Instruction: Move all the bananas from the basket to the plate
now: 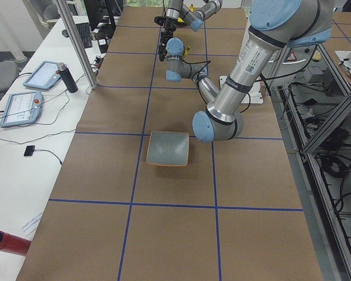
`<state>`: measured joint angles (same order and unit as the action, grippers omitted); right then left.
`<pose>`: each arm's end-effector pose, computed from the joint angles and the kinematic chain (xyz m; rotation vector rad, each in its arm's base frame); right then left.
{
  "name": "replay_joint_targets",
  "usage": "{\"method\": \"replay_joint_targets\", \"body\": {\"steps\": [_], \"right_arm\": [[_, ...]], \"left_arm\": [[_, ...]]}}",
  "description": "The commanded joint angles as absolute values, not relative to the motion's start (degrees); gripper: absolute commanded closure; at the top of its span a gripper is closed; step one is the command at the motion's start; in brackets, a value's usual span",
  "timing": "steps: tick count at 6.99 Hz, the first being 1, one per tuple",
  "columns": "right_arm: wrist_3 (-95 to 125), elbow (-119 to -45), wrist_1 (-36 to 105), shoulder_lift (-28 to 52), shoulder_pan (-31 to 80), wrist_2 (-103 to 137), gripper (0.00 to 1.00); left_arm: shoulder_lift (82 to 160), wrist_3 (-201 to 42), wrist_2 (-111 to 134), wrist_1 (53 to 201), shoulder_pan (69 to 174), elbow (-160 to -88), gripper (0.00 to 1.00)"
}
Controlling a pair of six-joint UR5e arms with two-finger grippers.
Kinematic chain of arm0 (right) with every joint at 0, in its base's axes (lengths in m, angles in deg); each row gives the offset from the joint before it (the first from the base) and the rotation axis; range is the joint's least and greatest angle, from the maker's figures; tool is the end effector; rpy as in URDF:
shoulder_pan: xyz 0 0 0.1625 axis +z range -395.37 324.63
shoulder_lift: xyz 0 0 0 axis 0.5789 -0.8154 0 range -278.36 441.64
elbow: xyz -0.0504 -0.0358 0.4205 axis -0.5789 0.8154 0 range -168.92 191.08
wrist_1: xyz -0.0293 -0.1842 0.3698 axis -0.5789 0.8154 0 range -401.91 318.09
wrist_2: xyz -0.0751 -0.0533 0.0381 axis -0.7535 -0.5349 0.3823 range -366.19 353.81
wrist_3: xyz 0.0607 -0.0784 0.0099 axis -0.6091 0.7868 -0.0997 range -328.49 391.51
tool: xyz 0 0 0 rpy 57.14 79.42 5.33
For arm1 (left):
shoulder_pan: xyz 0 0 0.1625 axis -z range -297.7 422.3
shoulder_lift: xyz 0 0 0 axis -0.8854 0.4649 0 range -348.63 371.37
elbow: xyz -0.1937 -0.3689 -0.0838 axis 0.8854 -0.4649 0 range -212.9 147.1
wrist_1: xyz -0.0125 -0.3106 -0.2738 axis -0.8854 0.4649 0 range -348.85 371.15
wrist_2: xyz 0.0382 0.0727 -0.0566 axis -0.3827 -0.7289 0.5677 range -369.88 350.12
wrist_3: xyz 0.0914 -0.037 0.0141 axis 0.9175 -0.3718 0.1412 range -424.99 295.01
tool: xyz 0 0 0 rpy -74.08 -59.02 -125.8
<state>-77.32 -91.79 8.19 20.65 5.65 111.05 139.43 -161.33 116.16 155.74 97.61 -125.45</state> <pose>-0.3952 -0.4600 0.1864 -0.1158 -1.4591 0.5162 0.4717 -0.4257 0.1352 -0.0589 1.6433 -0.0324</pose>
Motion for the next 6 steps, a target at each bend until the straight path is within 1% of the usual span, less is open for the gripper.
{"method": "replay_joint_targets", "body": {"steps": [1, 2, 3, 5, 6], "right_arm": [[-77.38, -91.75, 8.01, 20.73, 5.59, 111.05, 1.00], [-77.56, -91.75, 7.84, 20.73, 5.67, 111.05, 0.38], [-77.56, -91.93, 6.96, 20.39, 5.67, 110.97, 0.00], [-77.47, -92.10, 2.06, 18.81, 5.85, 110.88, 0.00], [-77.47, -92.19, 2.03, 18.63, 6.11, 110.97, 0.00]], "left_arm": [[139.08, -161.67, 116.16, 154.50, 97.54, -125.53, 1.00], [138.81, -161.67, 116.59, 154.41, 97.63, -125.54, 1.00], [138.81, -161.67, 116.69, 154.41, 97.63, -125.71, 1.00], [138.72, -161.58, 116.69, 154.41, 97.63, -125.80, 1.00], [138.63, -161.58, 116.69, 154.32, 97.72, -125.80, 1.00]]}}
